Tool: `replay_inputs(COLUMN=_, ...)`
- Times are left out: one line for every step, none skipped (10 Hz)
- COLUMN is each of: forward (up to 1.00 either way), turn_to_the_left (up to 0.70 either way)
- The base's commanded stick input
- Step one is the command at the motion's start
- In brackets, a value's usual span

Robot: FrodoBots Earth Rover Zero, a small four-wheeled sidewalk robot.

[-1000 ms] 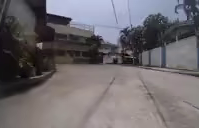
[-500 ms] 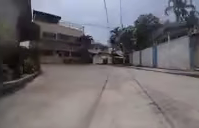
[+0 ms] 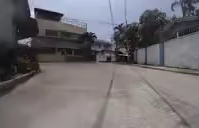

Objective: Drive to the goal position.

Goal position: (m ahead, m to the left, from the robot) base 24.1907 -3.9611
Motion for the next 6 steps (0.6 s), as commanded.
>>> replay_inputs(forward=1.00, turn_to_the_left=0.00)
replay_inputs(forward=1.00, turn_to_the_left=0.00)
replay_inputs(forward=1.00, turn_to_the_left=0.00)
replay_inputs(forward=1.00, turn_to_the_left=0.00)
replay_inputs(forward=1.00, turn_to_the_left=0.00)
replay_inputs(forward=1.00, turn_to_the_left=0.00)
